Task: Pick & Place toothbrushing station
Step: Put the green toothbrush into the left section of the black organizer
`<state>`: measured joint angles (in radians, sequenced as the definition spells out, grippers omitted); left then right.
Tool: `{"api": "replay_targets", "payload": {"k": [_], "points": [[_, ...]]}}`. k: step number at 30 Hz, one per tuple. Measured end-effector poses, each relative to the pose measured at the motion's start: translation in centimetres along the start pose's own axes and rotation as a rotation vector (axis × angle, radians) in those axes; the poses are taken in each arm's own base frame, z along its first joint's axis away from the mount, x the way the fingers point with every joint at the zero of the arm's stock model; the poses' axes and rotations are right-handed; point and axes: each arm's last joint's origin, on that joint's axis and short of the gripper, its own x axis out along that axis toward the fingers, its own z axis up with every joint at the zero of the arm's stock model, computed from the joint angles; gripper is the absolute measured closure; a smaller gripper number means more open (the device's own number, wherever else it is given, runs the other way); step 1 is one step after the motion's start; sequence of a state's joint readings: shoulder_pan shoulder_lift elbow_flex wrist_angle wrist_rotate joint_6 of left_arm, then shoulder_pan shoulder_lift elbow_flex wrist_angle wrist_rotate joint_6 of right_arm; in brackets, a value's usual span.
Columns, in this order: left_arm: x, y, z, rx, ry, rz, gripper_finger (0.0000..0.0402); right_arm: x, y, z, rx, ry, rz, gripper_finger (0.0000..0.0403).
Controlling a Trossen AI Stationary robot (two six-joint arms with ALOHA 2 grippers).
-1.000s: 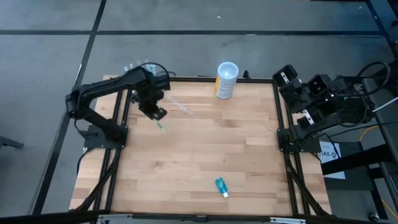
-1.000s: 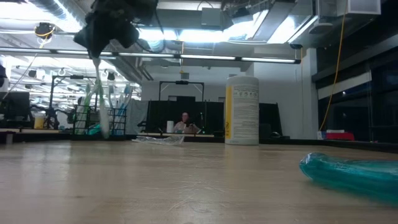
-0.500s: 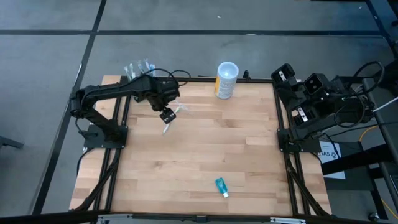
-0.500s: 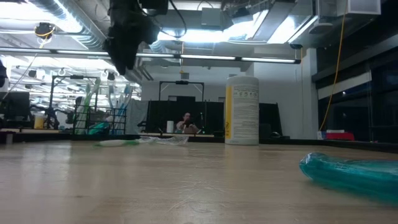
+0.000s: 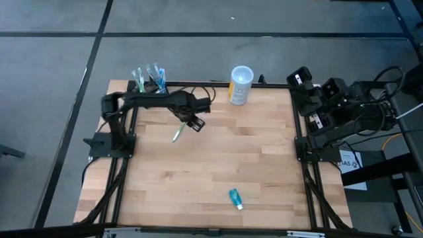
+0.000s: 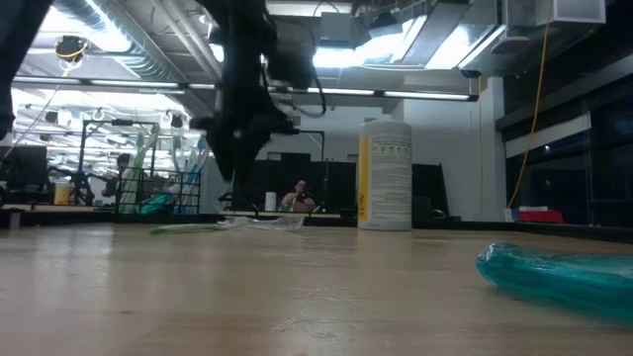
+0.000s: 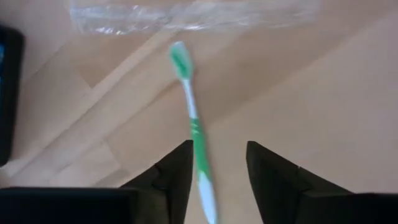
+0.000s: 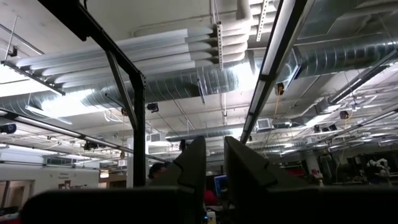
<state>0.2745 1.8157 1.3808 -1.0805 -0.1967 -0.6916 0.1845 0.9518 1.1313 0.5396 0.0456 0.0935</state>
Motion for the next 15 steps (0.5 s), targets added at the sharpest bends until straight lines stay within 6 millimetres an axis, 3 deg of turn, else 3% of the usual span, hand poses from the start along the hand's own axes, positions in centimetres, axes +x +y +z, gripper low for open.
{"api": "replay_targets", "payload": {"k": [5, 9, 15], "points": [[2.2, -0.2, 1.1, -0.033, -0.028, 0.060, 0.0273, 0.0, 0.0, 0.2, 0.027, -0.014, 0.002, 0.0343], [2.4, -0.3, 2.5, -0.069, -0.108, -0.014, 0.0272, 0.0, 0.0, 0.2, 0.035, -0.015, -0.003, 0.0343], [3.1, 1.2, 3.4, -0.137, -0.101, -0.009, 0.0272, 0.0, 0.0, 0.2, 0.042, -0.017, -0.016, 0.0343]]}}
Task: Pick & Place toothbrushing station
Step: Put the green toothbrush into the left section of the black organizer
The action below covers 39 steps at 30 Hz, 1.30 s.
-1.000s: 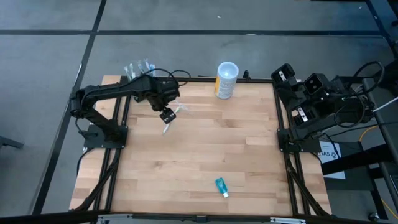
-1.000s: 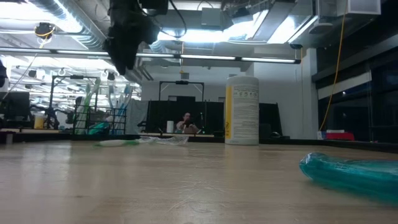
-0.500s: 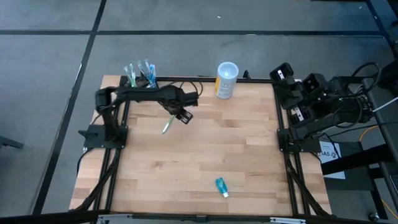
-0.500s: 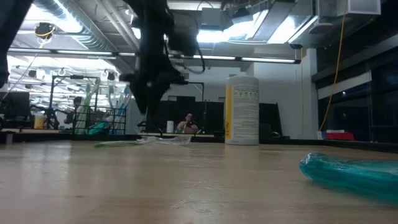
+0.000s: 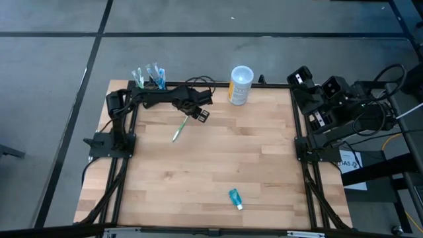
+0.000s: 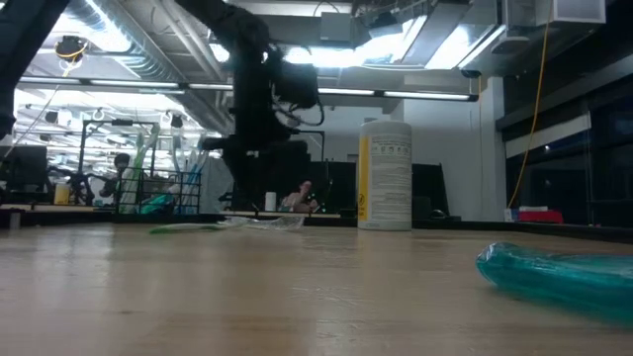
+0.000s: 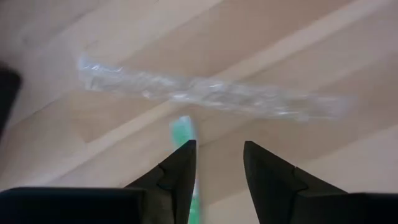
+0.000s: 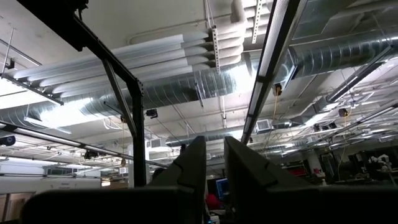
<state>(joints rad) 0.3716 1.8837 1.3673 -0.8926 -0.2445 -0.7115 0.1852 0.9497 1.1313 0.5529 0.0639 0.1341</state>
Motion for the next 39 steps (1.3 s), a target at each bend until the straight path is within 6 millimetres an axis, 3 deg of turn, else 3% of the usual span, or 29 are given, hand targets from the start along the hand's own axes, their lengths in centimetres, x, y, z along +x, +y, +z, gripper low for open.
{"api": "replay_targets", "payload": {"k": [10, 16, 39], "points": [[4.2, 1.7, -2.1, -0.051, 0.098, -0.057, 0.0279, 0.0, 0.0, 0.0, 0.000, -0.002, -0.011, 0.0343], [4.7, 1.9, -2.4, -0.073, 0.084, -0.064, 0.0279, 0.0, -0.1, 0.0, -0.008, -0.005, -0.037, 0.0343], [5.3, 3.3, 0.6, -0.132, -0.030, -0.163, 0.0279, 0.0, -0.2, 0.0, -0.015, -0.011, -0.081, 0.0343]]}}
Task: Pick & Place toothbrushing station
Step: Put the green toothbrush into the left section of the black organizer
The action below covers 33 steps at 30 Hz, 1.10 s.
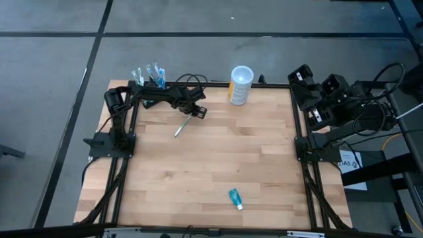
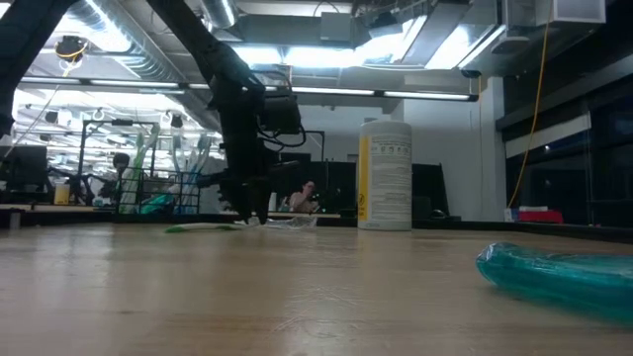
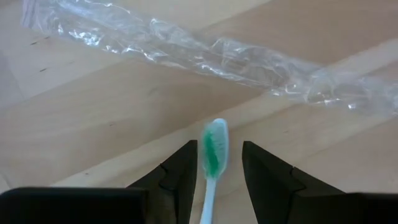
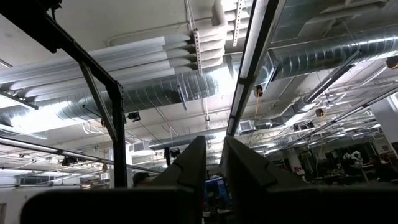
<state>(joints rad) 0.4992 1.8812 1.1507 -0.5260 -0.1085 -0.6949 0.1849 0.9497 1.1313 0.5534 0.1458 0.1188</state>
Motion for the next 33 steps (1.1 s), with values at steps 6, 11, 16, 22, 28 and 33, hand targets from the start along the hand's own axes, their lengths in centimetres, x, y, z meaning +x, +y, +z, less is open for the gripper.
{"api": "replay_targets", "payload": {"k": [6, 11, 16, 22, 28, 33], "points": [[0.0, 0.0, 0.0, -0.015, 0.002, -0.003, 0.0305, 0.0, 0.0, 0.0, 0.000, -0.001, -0.005, 0.0343], [0.0, 0.0, 0.0, -0.018, 0.002, -0.006, 0.0386, 0.0, 0.0, 0.0, 0.000, -0.001, -0.005, 0.0343], [-0.1, -0.1, 0.0, -0.016, -0.002, -0.010, 0.0399, 0.0, 0.0, 0.0, 0.000, -0.001, -0.005, 0.0343], [-2.3, -0.4, 0.0, -0.016, -0.041, -0.038, 0.0400, 0.0, 0.0, 0.0, 0.000, 0.000, -0.003, 0.0343], [-6.3, 0.3, 0.0, -0.040, -0.123, -0.031, 0.0400, 0.0, 0.0, 0.0, -0.001, 0.001, 0.005, 0.0343], [-12.5, 0.6, -1.2, -0.101, -0.325, -0.011, 0.0400, 0.0, 0.0, 0.0, -0.008, 0.002, 0.014, 0.0343]]}}
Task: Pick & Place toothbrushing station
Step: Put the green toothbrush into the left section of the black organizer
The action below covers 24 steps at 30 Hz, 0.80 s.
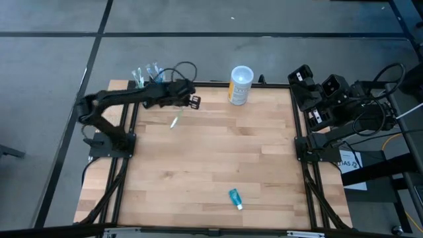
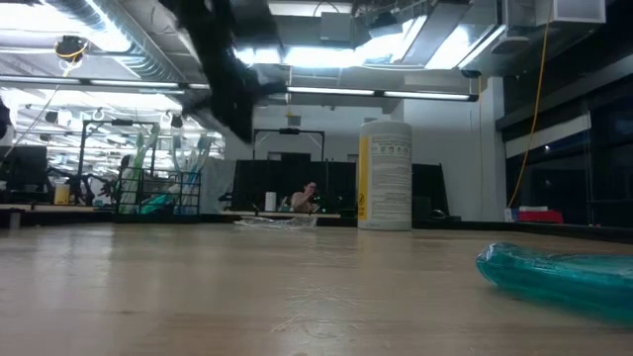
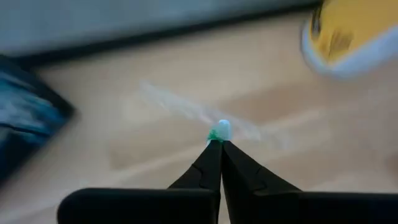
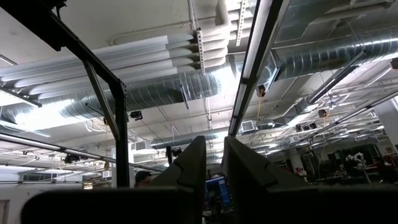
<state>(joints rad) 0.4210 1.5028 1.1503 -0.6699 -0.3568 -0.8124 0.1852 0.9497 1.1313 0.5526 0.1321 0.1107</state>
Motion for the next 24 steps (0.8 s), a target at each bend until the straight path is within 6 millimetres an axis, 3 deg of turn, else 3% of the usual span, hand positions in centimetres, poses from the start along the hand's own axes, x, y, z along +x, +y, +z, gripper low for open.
{"api": "replay_targets", "payload": {"k": [8, 12, 16, 24], "points": [[-9.2, 2.7, -1.6, -0.140, -0.450, 0.222, 0.0400, 0.0, 0.1, -0.1, -0.022, 0.009, 0.020, 0.0343], [-12.1, 3.4, -2.9, -0.172, -0.719, 0.255, 0.0400, 0.0, 0.0, -0.1, -0.022, 0.009, 0.020, 0.0343], [-12.3, 4.3, -4.7, -0.205, -0.868, 0.258, 0.0400, 0.0, 0.1, -0.1, -0.014, 0.009, 0.020, 0.0343], [-9.2, 7.7, -6.6, -0.270, -1.016, 0.368, 0.0400, 0.0, 0.0, -0.1, 0.038, 0.009, 0.019, 0.0343]]}}
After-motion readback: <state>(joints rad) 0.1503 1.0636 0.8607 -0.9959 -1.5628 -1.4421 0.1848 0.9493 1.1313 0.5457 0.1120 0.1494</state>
